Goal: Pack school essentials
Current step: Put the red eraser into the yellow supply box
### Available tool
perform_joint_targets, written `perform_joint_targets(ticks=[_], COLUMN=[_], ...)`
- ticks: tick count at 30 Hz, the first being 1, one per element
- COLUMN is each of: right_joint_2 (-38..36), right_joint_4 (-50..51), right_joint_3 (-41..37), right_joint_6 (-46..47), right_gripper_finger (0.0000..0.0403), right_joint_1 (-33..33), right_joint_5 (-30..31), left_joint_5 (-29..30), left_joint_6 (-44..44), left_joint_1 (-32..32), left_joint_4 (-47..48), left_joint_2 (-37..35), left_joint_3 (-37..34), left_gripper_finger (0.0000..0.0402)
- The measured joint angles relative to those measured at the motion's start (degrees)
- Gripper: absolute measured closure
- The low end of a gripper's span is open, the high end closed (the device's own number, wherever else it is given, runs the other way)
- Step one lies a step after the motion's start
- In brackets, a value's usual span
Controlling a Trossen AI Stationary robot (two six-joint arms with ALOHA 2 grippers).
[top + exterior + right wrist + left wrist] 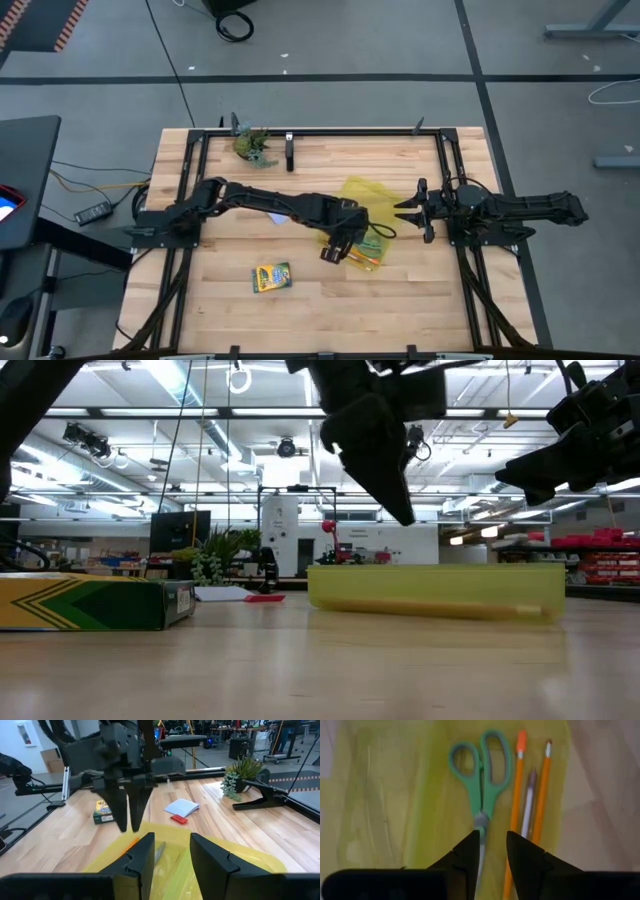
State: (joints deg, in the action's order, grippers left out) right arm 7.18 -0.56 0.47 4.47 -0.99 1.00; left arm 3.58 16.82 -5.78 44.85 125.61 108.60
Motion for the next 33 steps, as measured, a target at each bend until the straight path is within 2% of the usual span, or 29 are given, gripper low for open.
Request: perform_joint_targets(ticks=[13,21,26,33], right_joint_2=[0.0,0.0,0.0,0.4], right_joint_4=[0.0,0.1,0.0,-0.1], right_joint_3=[0.0,0.0,0.0,0.0], right_joint_6=[0.0,0.0,0.0,0.0], right_gripper_finger=[0.0272,0.0272,0.0272,0.0272], right_joint_1=[0.0,0.0,0.0,0.0], right_joint_5=[0.0,0.0,0.0,0.0], left_joint_5=[2.1,2.6,3.1,8.6], left_joint_6=[-6.1,-12.0,-16.5,-23.8], left_joint_1=[0.1,2.4,4.3,8.0], left_joint_4=[-11.1,-17.8,-21.2,-22.6], left_joint_2=[-15.5,-23.4,-25.9,-26.4], left_joint_3=[-20.7,-34.3,-41.1,-47.8], left_gripper_finger=[0.0299,0.0299,0.0299,0.0296])
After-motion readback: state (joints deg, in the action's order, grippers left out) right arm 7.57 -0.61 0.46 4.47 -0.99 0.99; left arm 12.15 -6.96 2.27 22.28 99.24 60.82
